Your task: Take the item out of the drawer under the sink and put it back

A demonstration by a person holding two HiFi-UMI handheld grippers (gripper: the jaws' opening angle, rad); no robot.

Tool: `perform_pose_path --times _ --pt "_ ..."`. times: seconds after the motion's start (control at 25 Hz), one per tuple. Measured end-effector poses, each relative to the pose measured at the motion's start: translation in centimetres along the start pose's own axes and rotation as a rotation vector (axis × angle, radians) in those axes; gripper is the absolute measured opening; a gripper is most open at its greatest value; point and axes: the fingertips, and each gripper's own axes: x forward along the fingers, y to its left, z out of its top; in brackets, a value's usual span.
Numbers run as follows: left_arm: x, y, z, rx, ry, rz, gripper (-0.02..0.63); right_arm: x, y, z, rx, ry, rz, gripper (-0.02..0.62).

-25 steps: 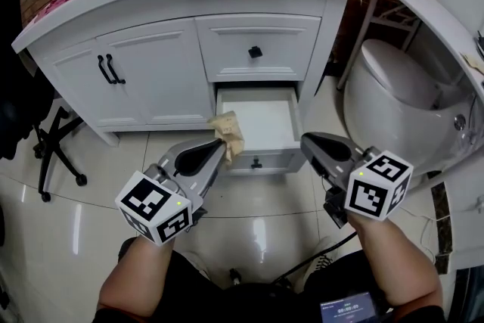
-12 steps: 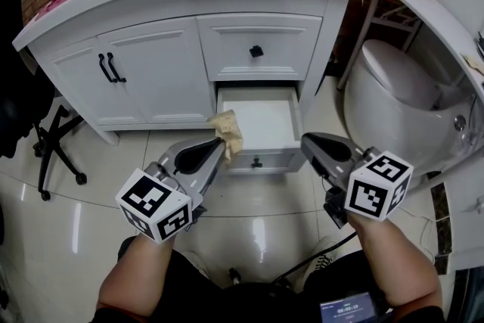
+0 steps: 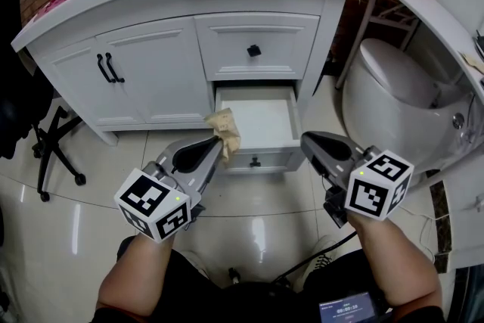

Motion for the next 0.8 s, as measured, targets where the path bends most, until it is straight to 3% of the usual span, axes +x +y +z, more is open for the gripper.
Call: perform_pose_path --times 0.28,0.52,0.68,0.8 --pt "-0.1 0.3 0.2 0.017 -0.001 0.011 0.011 0.0 0.3 0.1 -0.002 -0.003 0.003 0.003" --pt "1.4 3.0 1.7 0.154 0.019 0.086 0.012 0.1 0.8 0.6 -0.002 -0.018 0.012 0.003" --pt "3.6 4.2 1.1 0.197 0.083 0.088 0.012 0.3 1.0 0.7 -0.003 -0.019 0.017 0.003" --pt "6.1 4.7 0.2 0.282 0.171 0.059 0.012 0.4 0.9 0.7 -0.002 -0.018 0.022 0.003"
